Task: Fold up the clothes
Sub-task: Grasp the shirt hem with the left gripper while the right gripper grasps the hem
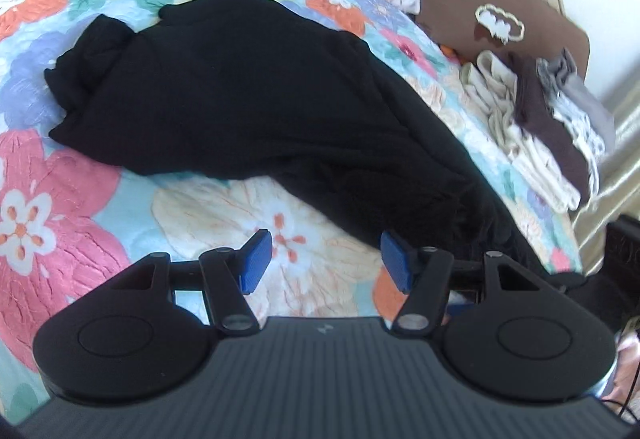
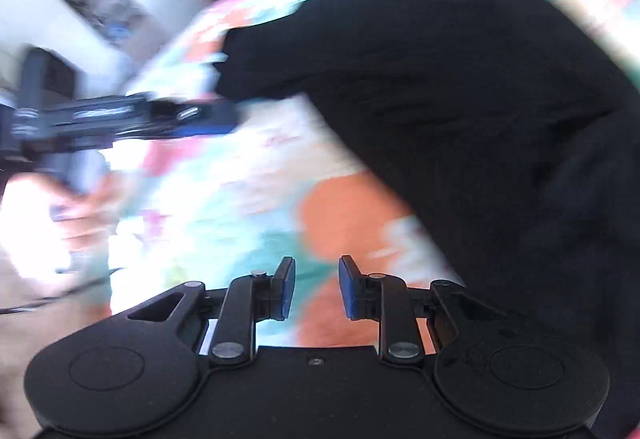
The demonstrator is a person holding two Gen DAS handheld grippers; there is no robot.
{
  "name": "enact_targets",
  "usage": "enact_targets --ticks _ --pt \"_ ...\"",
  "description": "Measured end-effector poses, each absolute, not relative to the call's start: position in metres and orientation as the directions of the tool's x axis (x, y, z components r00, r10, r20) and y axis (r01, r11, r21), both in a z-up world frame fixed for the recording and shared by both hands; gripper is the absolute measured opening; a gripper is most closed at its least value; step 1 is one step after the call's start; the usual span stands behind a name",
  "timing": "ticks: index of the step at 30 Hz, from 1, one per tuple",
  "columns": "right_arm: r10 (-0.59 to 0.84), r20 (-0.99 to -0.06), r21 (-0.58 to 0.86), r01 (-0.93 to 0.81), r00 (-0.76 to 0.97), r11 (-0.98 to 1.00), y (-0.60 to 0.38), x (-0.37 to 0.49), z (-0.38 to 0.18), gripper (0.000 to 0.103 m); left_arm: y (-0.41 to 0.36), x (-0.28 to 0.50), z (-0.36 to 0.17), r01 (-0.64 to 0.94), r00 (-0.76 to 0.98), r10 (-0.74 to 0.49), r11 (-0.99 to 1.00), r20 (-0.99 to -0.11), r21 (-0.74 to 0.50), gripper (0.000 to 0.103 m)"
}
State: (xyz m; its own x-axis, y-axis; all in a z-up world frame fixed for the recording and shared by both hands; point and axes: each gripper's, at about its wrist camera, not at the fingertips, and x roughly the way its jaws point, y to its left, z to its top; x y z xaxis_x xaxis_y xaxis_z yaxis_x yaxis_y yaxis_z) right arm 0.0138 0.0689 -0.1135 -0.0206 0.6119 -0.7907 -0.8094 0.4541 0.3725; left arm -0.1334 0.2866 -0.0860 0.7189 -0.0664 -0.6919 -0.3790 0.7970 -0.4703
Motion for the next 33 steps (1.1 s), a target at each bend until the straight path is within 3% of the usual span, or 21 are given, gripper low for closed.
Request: enact_targets --ticks 2,9,11,13,14,15,20,24,30,33 --pt "0.646 -0.762 0.4 -0.751 0.045 0.525 0.059 0.028 -0.11 0.031 0.279 -0.129 -0.087 -0.366 0.71 -0.061 0.818 -0.701 -0.442 0.06" --pt "0.614 -0.778 0.454 -0.556 0.132 0.696 0.064 0.074 -0.136 0.061 0.264 -0.11 -0.094 -0.323 0.708 -0.071 0.853 -0.703 -0.411 0.06" --pt "0.642 -0.756 0.465 -0.583 0.131 0.666 0.076 0.069 -0.136 0.061 0.261 -0.107 -0.096 -0.319 0.703 -0.059 0.865 -0.709 -0.388 0.06" --pt "0.655 -0.743 0.43 -0.654 0.134 0.622 0.091 0.057 -0.13 0.043 0.26 -0.107 -0.098 -0.32 0.701 -0.052 0.869 -0.711 -0.378 0.06" --pt "0.659 -0.74 0.411 -0.685 0.133 0.601 0.097 0.051 -0.128 0.011 0.261 -0.107 -0.098 -0.322 0.702 -0.05 0.868 -0.711 -0.379 0.06" --pt "0.662 -0.737 0.392 -0.712 0.136 0.583 0.1 0.044 -0.126 0.005 0.262 -0.108 -0.097 -0.321 0.705 -0.051 0.866 -0.707 -0.384 0.06" --pt "0.748 -0.659 0.427 -0.776 0.086 0.465 0.088 0.01 -0.114 0.005 0.271 -0.119 -0.081 -0.342 0.717 -0.048 0.846 -0.696 -0.41 0.059" --pt "0.758 -0.652 0.431 -0.834 -0.024 0.345 0.077 -0.015 -0.101 0.005 0.279 -0.143 -0.064 -0.316 0.749 -0.091 0.822 -0.656 -0.475 0.06" --pt "0.779 -0.613 0.507 -0.822 -0.131 0.261 0.061 -0.041 -0.099 0.005 0.269 -0.126 -0.097 -0.258 0.612 -0.375 0.738 -0.696 -0.624 0.06" --pt "0.779 -0.602 0.533 -0.815 -0.177 0.227 0.059 -0.05 -0.102 0.005 0.263 -0.116 -0.105 -0.239 0.586 -0.439 0.71 -0.681 -0.663 0.061"
